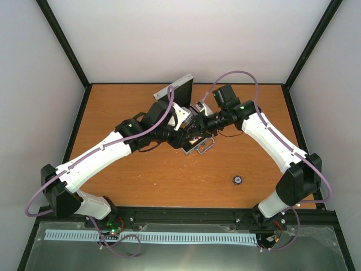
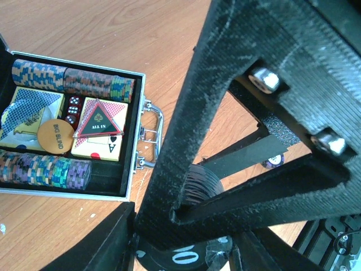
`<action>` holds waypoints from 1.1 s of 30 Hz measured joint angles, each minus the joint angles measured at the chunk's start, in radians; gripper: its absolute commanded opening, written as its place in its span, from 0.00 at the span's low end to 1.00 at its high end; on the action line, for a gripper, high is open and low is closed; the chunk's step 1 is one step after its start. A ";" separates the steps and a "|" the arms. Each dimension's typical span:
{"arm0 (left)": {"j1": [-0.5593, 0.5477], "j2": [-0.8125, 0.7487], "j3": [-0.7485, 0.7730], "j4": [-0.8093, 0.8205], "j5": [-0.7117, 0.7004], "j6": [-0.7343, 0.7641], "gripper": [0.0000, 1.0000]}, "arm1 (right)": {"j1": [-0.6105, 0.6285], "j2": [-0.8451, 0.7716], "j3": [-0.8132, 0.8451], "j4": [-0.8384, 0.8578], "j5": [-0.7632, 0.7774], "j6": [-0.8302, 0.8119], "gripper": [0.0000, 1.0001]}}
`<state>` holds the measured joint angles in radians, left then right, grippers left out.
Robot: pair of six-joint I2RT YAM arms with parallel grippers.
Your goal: Pack up texas hold em set
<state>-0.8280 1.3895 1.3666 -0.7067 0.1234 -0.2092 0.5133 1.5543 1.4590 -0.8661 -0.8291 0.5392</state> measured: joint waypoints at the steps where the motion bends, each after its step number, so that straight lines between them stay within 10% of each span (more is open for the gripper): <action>1: 0.000 0.000 0.000 0.000 -0.001 0.002 0.62 | 0.001 0.000 0.002 -0.001 0.003 0.000 0.24; 6: 0.000 -0.010 0.000 0.016 -0.024 0.017 0.99 | 0.008 0.001 0.008 -0.018 0.065 0.014 0.16; 33: 0.300 -0.121 -0.148 -0.037 -0.085 -0.159 1.00 | 0.146 0.229 -0.141 0.275 0.669 0.734 0.14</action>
<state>-0.5282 1.2690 1.2186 -0.7433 0.0380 -0.3683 0.6594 1.7832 1.3182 -0.5915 -0.1600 1.2728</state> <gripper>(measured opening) 0.998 0.348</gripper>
